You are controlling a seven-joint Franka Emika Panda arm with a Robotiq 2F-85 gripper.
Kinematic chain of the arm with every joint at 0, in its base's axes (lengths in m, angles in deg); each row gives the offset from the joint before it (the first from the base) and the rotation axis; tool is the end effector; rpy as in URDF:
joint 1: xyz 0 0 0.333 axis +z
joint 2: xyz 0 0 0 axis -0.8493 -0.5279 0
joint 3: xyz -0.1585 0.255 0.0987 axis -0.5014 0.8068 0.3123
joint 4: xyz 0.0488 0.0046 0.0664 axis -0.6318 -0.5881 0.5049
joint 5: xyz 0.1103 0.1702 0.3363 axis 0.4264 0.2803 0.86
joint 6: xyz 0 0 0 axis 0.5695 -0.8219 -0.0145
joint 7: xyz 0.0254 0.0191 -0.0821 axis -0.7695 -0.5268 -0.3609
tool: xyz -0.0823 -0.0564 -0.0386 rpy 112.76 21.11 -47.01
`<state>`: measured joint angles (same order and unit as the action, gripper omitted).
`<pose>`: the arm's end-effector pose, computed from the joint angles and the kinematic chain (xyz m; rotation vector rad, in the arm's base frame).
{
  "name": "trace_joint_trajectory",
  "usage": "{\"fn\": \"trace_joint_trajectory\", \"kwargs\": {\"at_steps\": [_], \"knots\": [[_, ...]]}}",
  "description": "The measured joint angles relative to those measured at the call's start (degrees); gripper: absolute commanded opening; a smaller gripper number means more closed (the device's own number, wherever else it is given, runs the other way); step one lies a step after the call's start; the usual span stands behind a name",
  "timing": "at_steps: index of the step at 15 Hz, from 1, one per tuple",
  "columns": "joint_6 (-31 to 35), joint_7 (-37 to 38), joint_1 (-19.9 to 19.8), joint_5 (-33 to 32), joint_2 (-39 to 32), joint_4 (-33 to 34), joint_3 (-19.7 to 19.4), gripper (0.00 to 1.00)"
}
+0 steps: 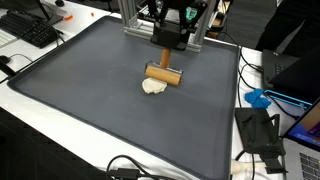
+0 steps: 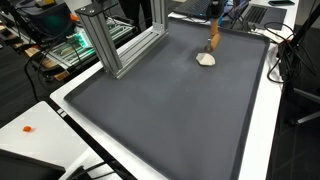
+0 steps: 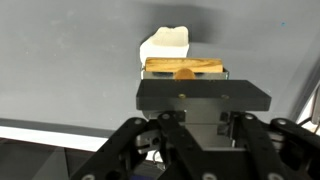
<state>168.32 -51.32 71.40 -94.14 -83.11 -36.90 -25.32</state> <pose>0.5805 0.2037 0.4017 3.0422 0.2487 0.2751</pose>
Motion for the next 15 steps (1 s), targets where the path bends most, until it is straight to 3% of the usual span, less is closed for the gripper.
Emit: {"fn": "trace_joint_trajectory", "kwargs": {"at_steps": [1, 6, 7, 11, 15], "knots": [[0.01, -2.16, 0.0, -0.56, 0.02, 0.15, 0.0, 0.47], [0.24, -4.03, 0.0, -1.97, 0.02, 0.43, 0.0, 0.47], [0.25, -4.14, 0.0, -1.99, 0.02, 0.43, 0.0, 0.22], [0.24, -4.86, -0.01, -1.99, -0.55, 0.4, 0.0, 0.22], [0.27, -11.85, -0.37, -1.83, -2.13, 0.34, 0.05, 0.22]]}}
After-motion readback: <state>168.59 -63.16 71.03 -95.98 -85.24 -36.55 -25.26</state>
